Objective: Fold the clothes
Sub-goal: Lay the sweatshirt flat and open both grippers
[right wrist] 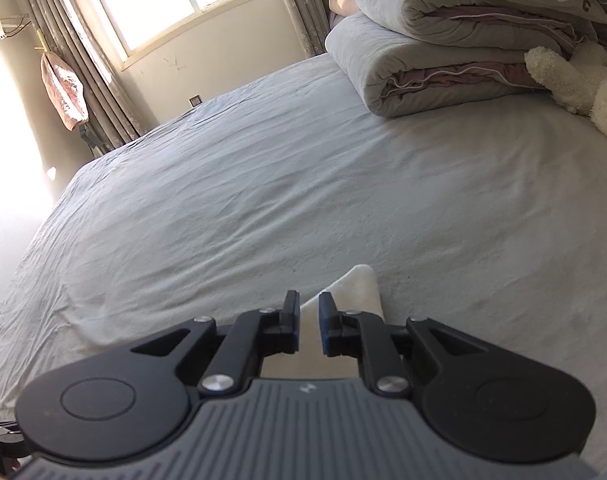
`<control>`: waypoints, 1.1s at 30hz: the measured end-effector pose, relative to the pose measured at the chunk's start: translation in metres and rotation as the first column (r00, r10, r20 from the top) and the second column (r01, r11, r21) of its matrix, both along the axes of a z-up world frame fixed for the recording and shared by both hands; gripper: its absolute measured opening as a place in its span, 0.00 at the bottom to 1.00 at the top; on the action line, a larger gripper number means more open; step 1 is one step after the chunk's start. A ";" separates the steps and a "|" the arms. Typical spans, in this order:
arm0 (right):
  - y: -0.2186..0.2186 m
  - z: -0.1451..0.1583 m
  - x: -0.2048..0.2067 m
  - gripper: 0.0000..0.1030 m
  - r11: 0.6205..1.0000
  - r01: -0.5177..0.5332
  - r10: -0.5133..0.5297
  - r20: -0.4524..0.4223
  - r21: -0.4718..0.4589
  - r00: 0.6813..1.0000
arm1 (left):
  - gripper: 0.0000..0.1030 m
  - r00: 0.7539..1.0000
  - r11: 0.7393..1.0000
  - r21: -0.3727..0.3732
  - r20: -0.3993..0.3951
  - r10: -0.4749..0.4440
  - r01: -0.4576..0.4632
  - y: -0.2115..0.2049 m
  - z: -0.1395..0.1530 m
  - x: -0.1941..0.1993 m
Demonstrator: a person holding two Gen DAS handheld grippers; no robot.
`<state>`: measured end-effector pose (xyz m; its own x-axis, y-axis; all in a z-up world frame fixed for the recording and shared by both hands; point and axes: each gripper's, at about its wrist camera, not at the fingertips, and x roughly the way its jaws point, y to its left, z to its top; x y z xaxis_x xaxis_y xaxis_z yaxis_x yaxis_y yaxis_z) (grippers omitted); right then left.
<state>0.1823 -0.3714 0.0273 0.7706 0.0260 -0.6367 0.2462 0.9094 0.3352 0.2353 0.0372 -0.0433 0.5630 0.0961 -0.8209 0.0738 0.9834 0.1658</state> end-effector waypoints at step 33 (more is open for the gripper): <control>-0.045 -0.060 -0.024 0.14 0.995 0.101 -0.102 -0.063 -0.025 0.993 | 0.20 0.992 0.997 0.073 0.127 -0.009 0.000 -0.016 -0.007 -0.019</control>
